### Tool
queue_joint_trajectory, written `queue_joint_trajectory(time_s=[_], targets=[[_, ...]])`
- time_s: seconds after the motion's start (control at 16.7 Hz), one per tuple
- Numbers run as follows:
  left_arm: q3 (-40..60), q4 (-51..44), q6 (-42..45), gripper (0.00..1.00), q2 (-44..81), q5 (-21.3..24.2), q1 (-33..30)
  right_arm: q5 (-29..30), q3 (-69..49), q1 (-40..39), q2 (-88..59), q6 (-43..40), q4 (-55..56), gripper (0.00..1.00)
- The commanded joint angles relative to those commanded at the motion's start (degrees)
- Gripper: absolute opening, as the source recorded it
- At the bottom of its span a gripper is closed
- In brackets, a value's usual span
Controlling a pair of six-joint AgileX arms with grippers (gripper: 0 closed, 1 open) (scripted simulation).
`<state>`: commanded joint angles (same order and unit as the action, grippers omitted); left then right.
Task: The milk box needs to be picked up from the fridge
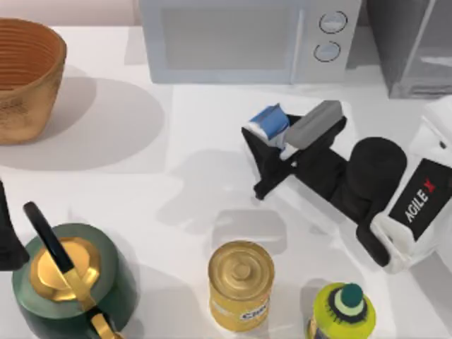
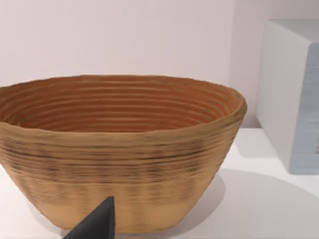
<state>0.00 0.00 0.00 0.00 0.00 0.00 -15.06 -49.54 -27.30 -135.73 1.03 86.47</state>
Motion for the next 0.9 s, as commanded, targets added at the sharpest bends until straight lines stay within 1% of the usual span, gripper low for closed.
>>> queue_joint_trajectory(time_s=[0.54, 0.6, 0.9], targets=[[0.0, 0.0, 0.0, 1.0, 0.0, 0.0, 0.0, 0.0, 0.0, 0.0, 0.0, 0.0, 0.0, 0.98], [0.0, 0.0, 0.0, 1.0, 0.0, 0.0, 0.0, 0.0, 0.0, 0.0, 0.0, 0.0, 0.0, 1.0], [0.0, 0.0, 0.0, 1.0, 0.0, 0.0, 0.0, 0.0, 0.0, 0.0, 0.0, 0.0, 0.0, 1.0]])
